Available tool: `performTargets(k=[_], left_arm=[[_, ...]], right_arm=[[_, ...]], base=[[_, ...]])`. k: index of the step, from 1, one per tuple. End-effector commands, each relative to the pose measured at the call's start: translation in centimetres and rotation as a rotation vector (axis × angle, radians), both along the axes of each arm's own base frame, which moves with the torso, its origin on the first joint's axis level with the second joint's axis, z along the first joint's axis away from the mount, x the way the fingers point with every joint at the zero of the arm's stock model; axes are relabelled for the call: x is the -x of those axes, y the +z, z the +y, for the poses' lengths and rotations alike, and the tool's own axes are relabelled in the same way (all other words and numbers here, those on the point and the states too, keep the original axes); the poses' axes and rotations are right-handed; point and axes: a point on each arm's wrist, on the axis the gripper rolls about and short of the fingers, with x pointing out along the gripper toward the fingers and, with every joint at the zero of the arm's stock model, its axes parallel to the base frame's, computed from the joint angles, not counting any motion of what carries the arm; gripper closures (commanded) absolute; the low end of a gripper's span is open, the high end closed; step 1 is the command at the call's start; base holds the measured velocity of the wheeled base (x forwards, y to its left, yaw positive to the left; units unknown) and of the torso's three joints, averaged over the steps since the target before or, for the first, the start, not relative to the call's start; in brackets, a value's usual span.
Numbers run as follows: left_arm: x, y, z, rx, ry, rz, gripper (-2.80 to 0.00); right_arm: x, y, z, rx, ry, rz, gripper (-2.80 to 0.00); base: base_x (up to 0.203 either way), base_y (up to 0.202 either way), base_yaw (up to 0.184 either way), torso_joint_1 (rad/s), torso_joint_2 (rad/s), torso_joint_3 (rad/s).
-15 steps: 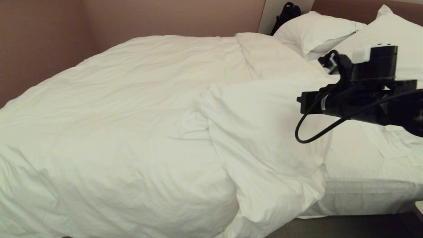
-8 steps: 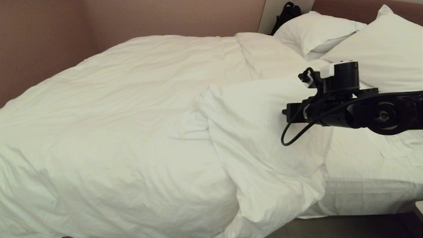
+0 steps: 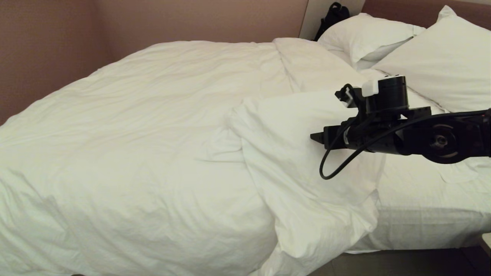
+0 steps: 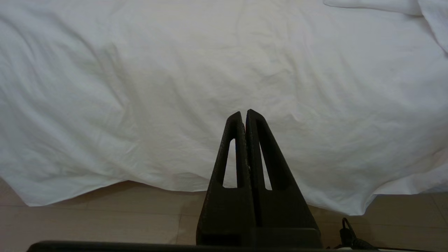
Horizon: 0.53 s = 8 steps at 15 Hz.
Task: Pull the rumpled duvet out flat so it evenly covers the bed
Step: Flatten the corners of the folded blanket
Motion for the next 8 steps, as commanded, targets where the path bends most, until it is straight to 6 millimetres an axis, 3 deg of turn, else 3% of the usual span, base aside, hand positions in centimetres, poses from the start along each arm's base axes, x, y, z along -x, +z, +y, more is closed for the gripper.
performTargets(k=[1, 8], left_arm=[[0.00, 0.00, 0.00, 0.000, 0.001, 0.000, 0.00], [0.00, 0.00, 0.00, -0.001, 0.001, 0.000, 0.00]], right_arm=[[0.36, -0.04, -0.02, 0.000, -0.001, 0.002, -2.80], [1.35, -0.90, -0.54, -0.002, -0.007, 0.028, -2.80]], base=[[0.000, 0.000, 0.000, 0.000, 0.00, 0.000], [0.000, 0.000, 0.000, 0.000, 0.00, 0.000]])
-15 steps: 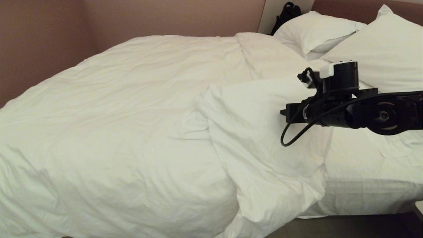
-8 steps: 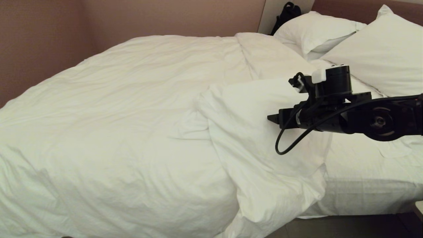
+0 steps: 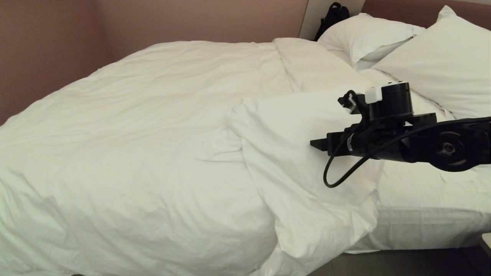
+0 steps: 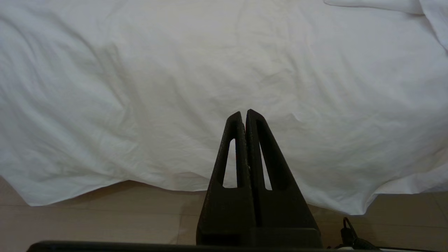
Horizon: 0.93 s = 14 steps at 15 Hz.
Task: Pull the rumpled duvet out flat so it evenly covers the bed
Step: Flatten the corners of the folded blanket
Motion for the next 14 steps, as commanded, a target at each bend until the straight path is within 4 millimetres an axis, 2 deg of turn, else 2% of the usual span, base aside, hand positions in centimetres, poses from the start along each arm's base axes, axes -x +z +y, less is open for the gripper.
performTargets(k=[1, 4, 8, 12, 14], left_arm=[[0.0, 0.0, 0.0, 0.001, 0.000, -0.002, 0.00], [0.0, 0.0, 0.0, 0.003, 0.000, -0.002, 0.00], [0.0, 0.0, 0.0, 0.001, 0.000, -0.002, 0.00], [0.0, 0.0, 0.0, 0.001, 0.000, -0.002, 0.00], [0.0, 0.0, 0.0, 0.001, 0.000, -0.002, 0.00]], right_arm=[[0.3, 0.2, -0.1, -0.007, 0.000, -0.023, -2.80], [0.4, 0.5, -0.2, -0.008, 0.002, -0.049, -2.80], [-0.6, -0.6, 0.0, 0.001, -0.001, -0.022, -2.80], [-3.4, -5.6, 1.0, 0.039, -0.003, 0.078, -2.80], [-4.3, -7.3, 1.2, 0.048, -0.007, 0.101, -2.80]], base=[[0.000, 0.000, 0.000, 0.000, 0.00, 0.000], [0.000, 0.000, 0.000, 0.000, 0.00, 0.000], [0.000, 0.000, 0.000, 0.000, 0.00, 0.000], [0.000, 0.000, 0.000, 0.000, 0.00, 0.000], [0.000, 0.000, 0.000, 0.000, 0.00, 0.000]])
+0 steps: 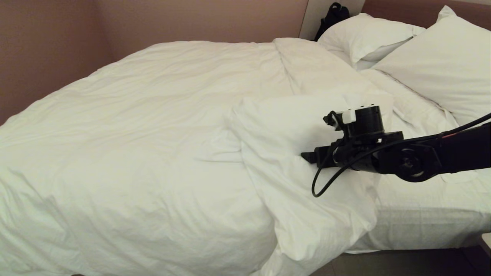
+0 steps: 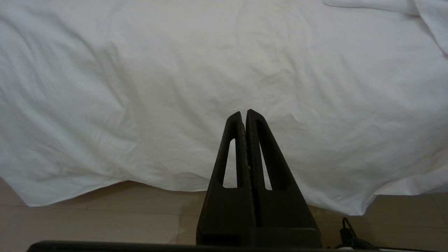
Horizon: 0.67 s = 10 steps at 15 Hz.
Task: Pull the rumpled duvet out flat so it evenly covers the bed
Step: Flatten the corners of the folded blanket
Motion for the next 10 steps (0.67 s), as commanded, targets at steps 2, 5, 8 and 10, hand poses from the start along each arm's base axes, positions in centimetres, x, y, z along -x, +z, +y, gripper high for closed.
performTargets(k=[2, 5, 8, 10], left_arm=[[0.0, 0.0, 0.0, 0.001, 0.001, -0.001, 0.00], [0.0, 0.0, 0.0, 0.001, 0.001, -0.001, 0.00], [0.0, 0.0, 0.0, 0.002, 0.001, -0.001, 0.00], [0.0, 0.0, 0.0, 0.001, 0.001, -0.001, 0.00]], right_arm=[[-1.5, -3.2, 0.4, 0.022, -0.004, 0.057, -2.80], [-2.0, -4.4, 0.5, 0.030, -0.007, 0.080, -2.80], [-2.5, -5.2, 0.1, 0.037, -0.020, 0.098, -2.80], [-2.5, -5.2, 0.0, 0.037, -0.023, 0.098, -2.80]], base=[[0.000, 0.000, 0.000, 0.000, 0.00, 0.000], [0.000, 0.000, 0.000, 0.000, 0.00, 0.000], [0.000, 0.000, 0.000, 0.000, 0.00, 0.000], [0.000, 0.000, 0.000, 0.000, 0.00, 0.000]])
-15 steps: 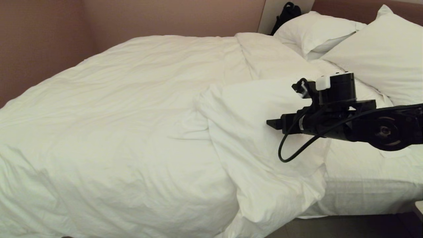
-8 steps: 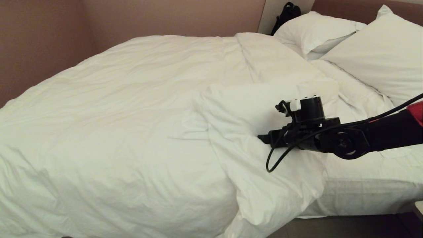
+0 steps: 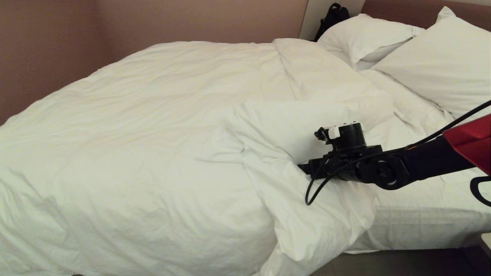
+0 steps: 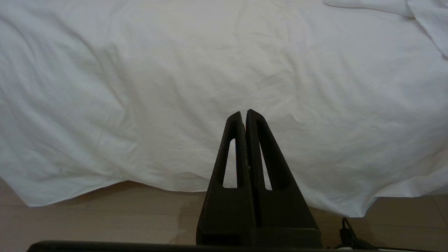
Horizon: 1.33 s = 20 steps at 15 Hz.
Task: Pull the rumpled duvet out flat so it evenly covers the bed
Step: Flatten the corners of the folded blanket
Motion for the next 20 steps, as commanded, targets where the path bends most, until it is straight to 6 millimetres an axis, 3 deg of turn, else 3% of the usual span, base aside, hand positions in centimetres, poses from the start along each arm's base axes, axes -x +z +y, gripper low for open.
performTargets(k=[1, 6, 7, 20], left_arm=[[0.00, 0.00, 0.00, 0.000, 0.001, -0.001, 0.00], [0.00, 0.00, 0.00, 0.000, 0.001, -0.001, 0.00], [0.00, 0.00, 0.00, 0.000, 0.001, -0.001, 0.00], [0.00, 0.00, 0.00, 0.002, 0.001, -0.001, 0.00]], right_arm=[[-0.12, -0.52, -0.03, 0.005, -0.004, 0.014, -2.80], [0.01, -0.58, -0.08, 0.007, -0.004, 0.018, -2.80], [0.00, -0.58, -0.08, 0.006, -0.004, 0.018, 0.00], [0.04, 0.07, -0.09, -0.010, -0.007, -0.017, 0.00]], base=[[0.000, 0.000, 0.000, 0.000, 0.00, 0.000], [0.000, 0.000, 0.000, 0.000, 0.00, 0.000], [0.000, 0.000, 0.000, 0.000, 0.00, 0.000], [0.000, 0.000, 0.000, 0.000, 0.00, 0.000]])
